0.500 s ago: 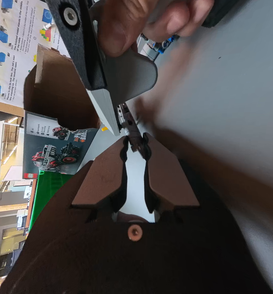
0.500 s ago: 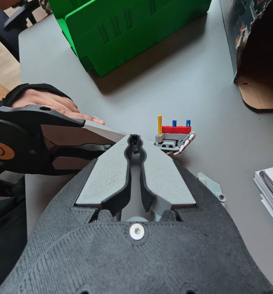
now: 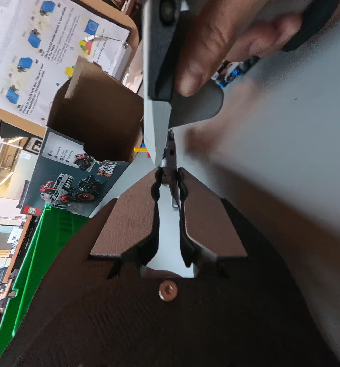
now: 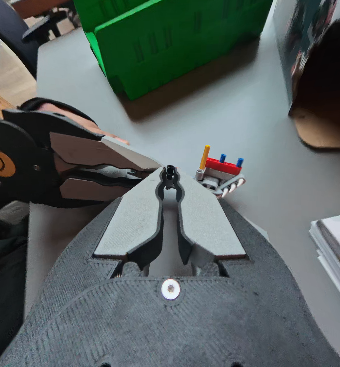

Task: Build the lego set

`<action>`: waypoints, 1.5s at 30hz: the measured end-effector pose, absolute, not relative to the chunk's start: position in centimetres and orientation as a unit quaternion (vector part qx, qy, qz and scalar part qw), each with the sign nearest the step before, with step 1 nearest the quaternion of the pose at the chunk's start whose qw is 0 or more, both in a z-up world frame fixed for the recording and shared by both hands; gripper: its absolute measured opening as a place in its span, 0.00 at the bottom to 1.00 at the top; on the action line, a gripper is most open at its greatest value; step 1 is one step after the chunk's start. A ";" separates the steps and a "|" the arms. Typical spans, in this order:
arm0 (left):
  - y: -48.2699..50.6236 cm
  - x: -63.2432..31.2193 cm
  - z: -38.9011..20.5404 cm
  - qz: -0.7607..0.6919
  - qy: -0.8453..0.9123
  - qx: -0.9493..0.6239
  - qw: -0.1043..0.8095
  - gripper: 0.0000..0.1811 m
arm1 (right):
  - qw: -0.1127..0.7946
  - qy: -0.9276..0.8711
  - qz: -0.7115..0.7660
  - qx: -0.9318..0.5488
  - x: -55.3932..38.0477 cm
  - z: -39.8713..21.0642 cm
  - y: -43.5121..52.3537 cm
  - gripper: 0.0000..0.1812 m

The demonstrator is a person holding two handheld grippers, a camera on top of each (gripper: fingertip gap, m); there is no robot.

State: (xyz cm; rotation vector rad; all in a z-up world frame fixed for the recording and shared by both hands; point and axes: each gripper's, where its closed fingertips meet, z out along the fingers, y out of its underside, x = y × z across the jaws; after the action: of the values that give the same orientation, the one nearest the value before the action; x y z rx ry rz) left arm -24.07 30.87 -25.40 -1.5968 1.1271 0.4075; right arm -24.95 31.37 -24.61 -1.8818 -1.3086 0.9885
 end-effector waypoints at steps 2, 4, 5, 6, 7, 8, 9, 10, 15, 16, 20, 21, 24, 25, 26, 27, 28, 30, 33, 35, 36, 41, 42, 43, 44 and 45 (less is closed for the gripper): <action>30.9 -24.0 -26.0 0.185 0.487 -0.671 0.528 0.07 | 0.272 -0.484 0.390 -0.734 -24.8 -25.2 31.4 0.02; 30.9 -24.0 -26.1 0.188 0.490 -0.670 0.525 0.07 | 0.262 -0.488 0.385 -0.738 -24.8 -25.3 31.4 0.02; 30.8 -24.0 -26.3 0.184 0.492 -0.674 0.519 0.08 | 0.265 -0.494 0.372 -0.740 -24.9 -25.4 31.4 0.01; 30.7 -23.9 -26.6 0.183 0.495 -0.680 0.509 0.08 | 0.264 -0.500 0.359 -0.743 -25.1 -25.6 31.4 0.01; 30.6 -23.8 -26.8 0.185 0.499 -0.680 0.505 0.08 | 0.264 -0.500 0.354 -0.745 -25.3 -25.6 31.5 0.01; 30.7 -23.9 -26.9 0.191 0.498 -0.682 0.500 0.08 | 0.269 -0.493 0.358 -0.746 -25.5 -25.6 31.6 0.01; 30.8 -24.1 -26.9 0.198 0.494 -0.683 0.500 0.08 | 0.275 -0.486 0.363 -0.746 -25.7 -25.5 31.8 0.01; 30.8 -24.2 -26.8 0.201 0.491 -0.685 0.499 0.08 | 0.284 -0.485 0.360 -0.744 -25.9 -25.5 31.8 0.01; 31.0 -24.7 -26.6 0.211 0.482 -0.687 0.501 0.07 | 0.347 -0.521 0.306 -0.717 -26.7 -25.2 32.3 0.01; 31.1 -24.9 -26.5 0.211 0.476 -0.689 0.504 0.07 | 0.349 -0.510 0.323 -0.717 -26.9 -24.9 32.4 0.01; 31.3 -25.1 -25.8 0.223 0.468 -0.682 0.517 0.08 | 0.364 -0.496 0.336 -0.714 -27.2 -24.3 32.6 0.01; 31.4 -25.2 -25.5 0.223 0.464 -0.680 0.523 0.08 | 0.356 -0.478 0.361 -0.718 -27.3 -24.0 32.7 0.01; 31.4 -25.2 -24.9 0.213 0.449 -0.680 0.538 0.07 | 0.325 -0.445 0.407 -0.729 -27.3 -23.8 32.8 0.01; 31.4 -25.2 -25.3 0.198 0.448 -0.689 0.534 0.08 | 0.308 -0.442 0.417 -0.732 -27.2 -24.2 32.7 0.01; 31.4 -25.2 -25.3 0.176 0.439 -0.700 0.535 0.07 | 0.294 -0.432 0.442 -0.729 -27.0 -24.0 32.7 0.01; 31.6 -25.3 -24.6 0.171 0.422 -0.698 0.553 0.07 | 0.280 -0.414 0.473 -0.725 -26.8 -23.3 32.8 0.01; 31.7 -25.3 -24.1 0.161 0.412 -0.698 0.564 0.07 | 0.259 -0.408 0.488 -0.727 -26.7 -23.0 32.8 0.01; 31.8 -25.2 -24.1 0.165 0.412 -0.696 0.564 0.07 | 0.260 -0.427 0.475 -0.725 -26.5 -22.9 32.8 0.02; 31.9 -25.4 -24.4 0.172 0.416 -0.698 0.558 0.07 | 0.282 -0.456 0.431 -0.726 -26.2 -23.0 33.1 0.04; 31.9 -25.5 -24.7 0.182 0.424 -0.697 0.549 0.07 | 0.297 -0.449 0.426 -0.727 -25.7 -22.4 33.9 0.05; 31.8 -25.3 -24.6 0.182 0.427 -0.692 0.553 0.07 | 0.294 -0.448 0.426 -0.729 -25.5 -22.4 34.0 0.05; 31.9 -25.4 -24.6 0.184 0.423 -0.695 0.552 0.07 | 0.263 -0.463 0.432 -0.728 -25.4 -23.4 32.9 0.08; 31.9 -25.4 -24.7 0.182 0.425 -0.695 0.552 0.07 | 0.260 -0.469 0.430 -0.726 -25.6 -23.7 32.7 0.09; 31.8 -25.2 -24.7 0.181 0.431 -0.691 0.551 0.07 | 0.264 -0.473 0.421 -0.727 -25.8 -23.9 32.8 0.07; 31.7 -24.8 -24.9 0.181 0.443 -0.686 0.549 0.07 | 0.272 -0.480 0.414 -0.724 -26.1 -24.0 32.8 0.02; 31.6 -24.7 -25.2 0.187 0.449 -0.685 0.542 0.07 | 0.271 -0.485 0.400 -0.729 -26.2 -24.4 32.8 0.02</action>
State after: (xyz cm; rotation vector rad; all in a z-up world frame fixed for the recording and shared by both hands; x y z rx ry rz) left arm -24.73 31.64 -25.20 -1.6281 1.0657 0.4440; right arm -26.21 32.80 -24.42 -1.9623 -1.3067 1.0786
